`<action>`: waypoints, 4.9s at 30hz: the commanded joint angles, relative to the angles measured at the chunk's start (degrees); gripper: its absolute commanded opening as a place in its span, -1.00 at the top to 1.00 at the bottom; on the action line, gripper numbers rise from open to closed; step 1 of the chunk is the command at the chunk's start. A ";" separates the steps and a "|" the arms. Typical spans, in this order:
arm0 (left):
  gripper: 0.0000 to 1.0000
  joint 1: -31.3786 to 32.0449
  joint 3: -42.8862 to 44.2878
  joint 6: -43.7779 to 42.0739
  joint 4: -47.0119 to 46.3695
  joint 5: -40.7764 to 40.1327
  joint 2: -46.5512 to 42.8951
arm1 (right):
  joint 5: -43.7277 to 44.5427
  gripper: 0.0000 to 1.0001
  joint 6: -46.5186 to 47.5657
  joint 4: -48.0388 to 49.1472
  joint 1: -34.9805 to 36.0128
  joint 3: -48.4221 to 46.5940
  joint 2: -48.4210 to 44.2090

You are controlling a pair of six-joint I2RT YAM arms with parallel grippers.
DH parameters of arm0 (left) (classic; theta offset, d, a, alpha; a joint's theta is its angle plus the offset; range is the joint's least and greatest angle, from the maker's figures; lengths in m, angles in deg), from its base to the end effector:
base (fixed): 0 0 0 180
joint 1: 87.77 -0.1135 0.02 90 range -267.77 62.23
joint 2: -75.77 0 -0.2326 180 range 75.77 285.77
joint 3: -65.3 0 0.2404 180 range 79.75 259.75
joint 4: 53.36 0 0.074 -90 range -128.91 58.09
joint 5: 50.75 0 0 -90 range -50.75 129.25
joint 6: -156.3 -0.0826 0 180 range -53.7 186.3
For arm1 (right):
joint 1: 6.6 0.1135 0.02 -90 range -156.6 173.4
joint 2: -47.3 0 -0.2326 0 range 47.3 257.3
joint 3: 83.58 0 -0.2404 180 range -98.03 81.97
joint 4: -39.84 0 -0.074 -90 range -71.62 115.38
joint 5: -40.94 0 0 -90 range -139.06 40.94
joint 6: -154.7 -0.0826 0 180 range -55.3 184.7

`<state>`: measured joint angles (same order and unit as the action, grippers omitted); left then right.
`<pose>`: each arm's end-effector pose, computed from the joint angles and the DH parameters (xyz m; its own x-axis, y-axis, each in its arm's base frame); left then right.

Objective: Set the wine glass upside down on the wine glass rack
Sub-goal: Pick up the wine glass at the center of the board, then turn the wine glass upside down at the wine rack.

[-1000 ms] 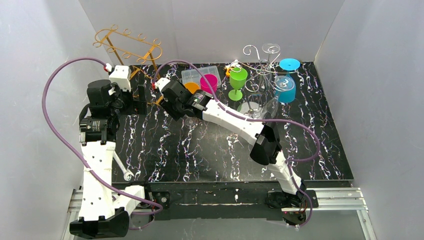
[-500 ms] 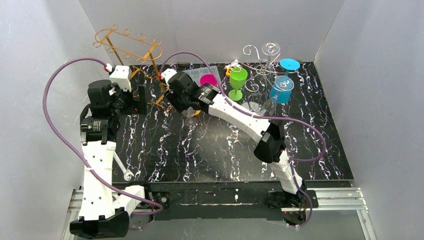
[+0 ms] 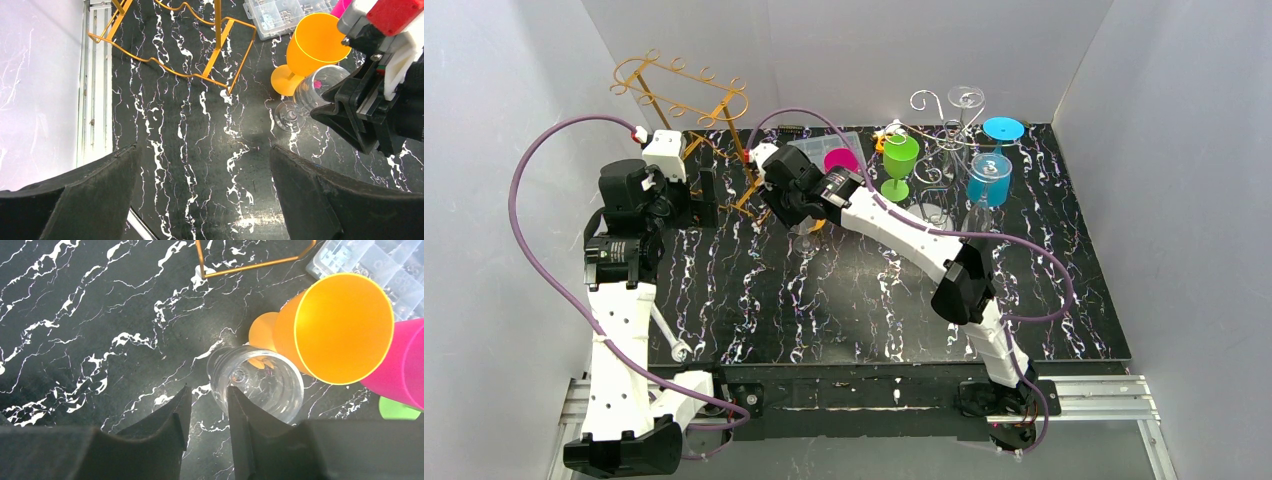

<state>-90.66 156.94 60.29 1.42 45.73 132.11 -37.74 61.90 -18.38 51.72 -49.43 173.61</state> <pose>0.2346 0.0025 0.3940 -0.3253 0.0877 -0.9415 0.0907 0.9940 0.0613 0.2792 0.4215 0.2845 -0.3647 -0.4997 -0.7857 -0.7370 0.6706 -0.0844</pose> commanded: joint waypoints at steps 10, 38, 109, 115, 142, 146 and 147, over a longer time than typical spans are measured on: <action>-0.97 -0.31 -0.34 1.29 -0.77 1.43 -0.98 | -2.66 0.58 -1.01 -3.19 0.22 0.59 1.50; -0.97 -0.25 -0.72 3.63 1.20 8.67 0.01 | -10.18 0.97 -2.49 -6.44 -0.48 6.38 -18.86; 0.14 -0.26 -9.03 11.00 -7.62 48.28 3.12 | -21.71 0.97 -19.16 25.49 0.22 26.88 -44.11; 0.88 -0.18 -8.79 8.68 -7.60 46.60 2.68 | -21.68 0.97 -19.65 26.41 0.22 29.47 -45.68; 1.00 -0.18 -0.78 -32.83 -2.27 35.01 2.42 | -19.06 -0.97 -19.08 12.82 0.21 34.32 -50.22; 1.00 -0.18 -0.16 -39.65 -2.84 35.63 0.69 | -18.54 -0.97 -17.58 9.24 0.13 32.93 -50.03; 1.00 -0.23 -0.05 -41.35 -3.09 36.31 0.22 | -18.59 -0.97 -17.32 9.06 0.13 32.83 -49.85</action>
<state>-91.05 154.38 29.96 -1.47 80.59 135.31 -57.35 42.42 -6.72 51.71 -13.04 125.12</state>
